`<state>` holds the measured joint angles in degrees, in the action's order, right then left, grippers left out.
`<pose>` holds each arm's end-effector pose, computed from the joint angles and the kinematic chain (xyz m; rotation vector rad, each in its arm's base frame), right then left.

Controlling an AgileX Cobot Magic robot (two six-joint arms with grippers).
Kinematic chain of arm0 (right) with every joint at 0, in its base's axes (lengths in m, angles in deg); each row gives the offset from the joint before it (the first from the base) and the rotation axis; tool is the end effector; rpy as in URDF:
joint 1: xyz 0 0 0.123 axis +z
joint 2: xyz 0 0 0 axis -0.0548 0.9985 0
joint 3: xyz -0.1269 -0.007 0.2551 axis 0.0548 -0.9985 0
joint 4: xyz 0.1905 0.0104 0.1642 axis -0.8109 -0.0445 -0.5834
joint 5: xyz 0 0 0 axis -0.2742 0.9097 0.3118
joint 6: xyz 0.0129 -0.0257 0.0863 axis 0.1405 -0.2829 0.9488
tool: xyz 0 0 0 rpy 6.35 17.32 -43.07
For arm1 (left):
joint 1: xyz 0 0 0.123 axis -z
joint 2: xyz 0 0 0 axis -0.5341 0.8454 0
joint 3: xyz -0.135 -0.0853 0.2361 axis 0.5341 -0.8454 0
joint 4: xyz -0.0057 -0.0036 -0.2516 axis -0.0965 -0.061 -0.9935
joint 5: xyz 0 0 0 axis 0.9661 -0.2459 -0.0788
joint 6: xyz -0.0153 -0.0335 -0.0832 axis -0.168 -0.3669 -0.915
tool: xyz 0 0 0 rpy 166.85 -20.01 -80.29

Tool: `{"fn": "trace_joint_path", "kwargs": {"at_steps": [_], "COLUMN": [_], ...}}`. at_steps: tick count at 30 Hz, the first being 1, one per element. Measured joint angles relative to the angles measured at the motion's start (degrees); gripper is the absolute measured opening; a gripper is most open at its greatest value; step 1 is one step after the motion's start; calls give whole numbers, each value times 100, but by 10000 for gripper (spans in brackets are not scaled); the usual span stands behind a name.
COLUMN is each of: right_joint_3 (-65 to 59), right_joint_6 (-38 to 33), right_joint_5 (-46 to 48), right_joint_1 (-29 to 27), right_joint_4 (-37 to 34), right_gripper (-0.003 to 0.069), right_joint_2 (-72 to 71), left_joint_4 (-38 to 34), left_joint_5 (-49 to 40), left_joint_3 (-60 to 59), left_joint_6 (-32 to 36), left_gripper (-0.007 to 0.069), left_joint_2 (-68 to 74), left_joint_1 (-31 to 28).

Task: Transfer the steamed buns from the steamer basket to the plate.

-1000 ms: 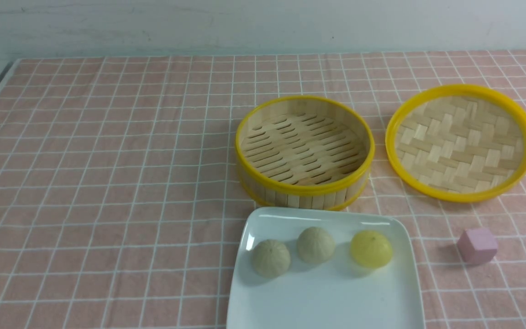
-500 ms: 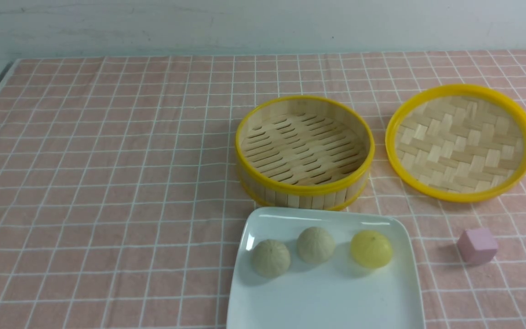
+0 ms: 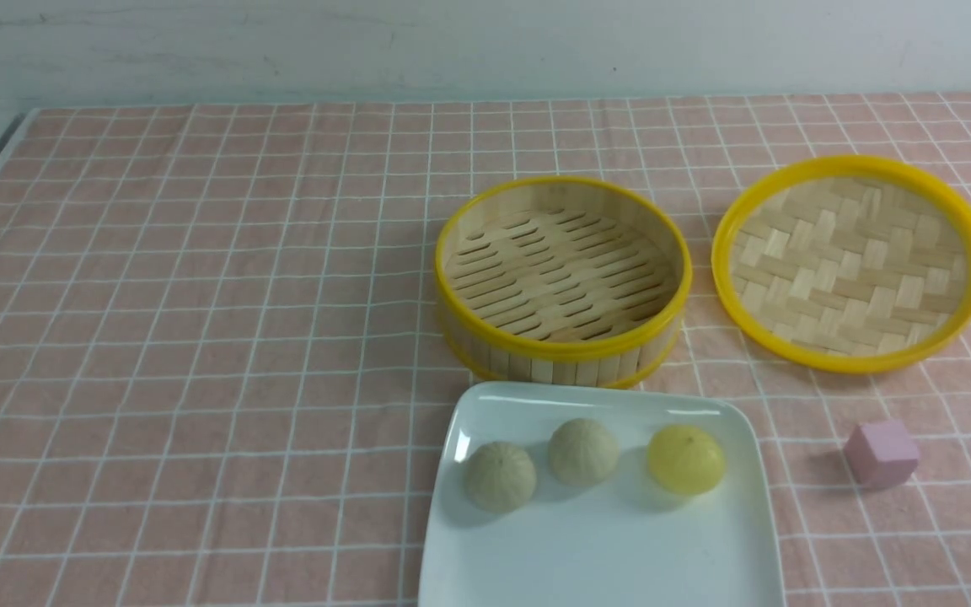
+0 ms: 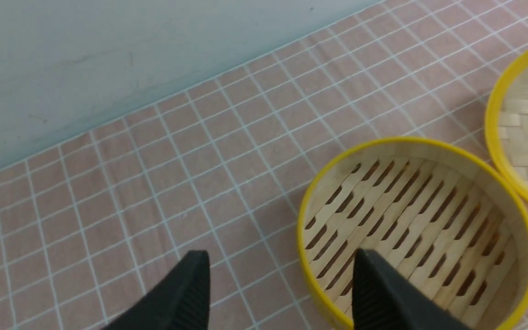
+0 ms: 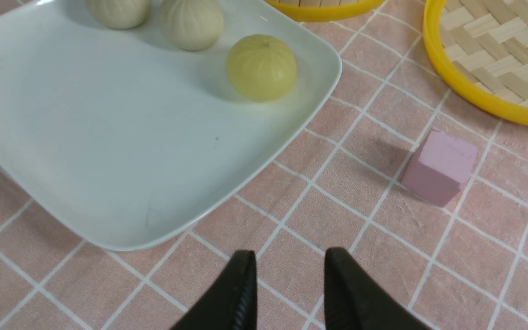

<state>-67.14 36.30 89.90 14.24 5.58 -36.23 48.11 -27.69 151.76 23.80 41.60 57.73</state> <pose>0.0597 0.0368 0.2455 -0.6569 2.0754 0.2631 0.3203 -0.1467 0.4369 0.5517 2.0700 -0.1364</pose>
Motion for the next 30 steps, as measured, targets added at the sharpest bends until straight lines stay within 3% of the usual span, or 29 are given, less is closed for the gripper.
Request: {"fn": "trace_joint_path", "kwargs": {"at_steps": [6,13,26,30], "right_joint_3": [0,0,0,0], "right_joint_6": [0,0,0,0], "right_joint_5": [0,0,0,0], "right_joint_1": [0,0,0,0], "right_joint_4": [0,0,-6,-1], "right_gripper": [236,236,236,236], "right_joint_2": [0,0,0,0], "left_joint_4": [508,551,551,551], "left_joint_5": [1329,2093,3193,3263], "left_joint_3": [-2033,-4402,-7633,-8233], "left_joint_6": [-709,-1425,-1567,-1573], "left_gripper": [430,430,430,430], "left_joint_2": [-937,-2245,-5168,-6057], "left_joint_1": [-118,-1126,-3133,-3395]}}
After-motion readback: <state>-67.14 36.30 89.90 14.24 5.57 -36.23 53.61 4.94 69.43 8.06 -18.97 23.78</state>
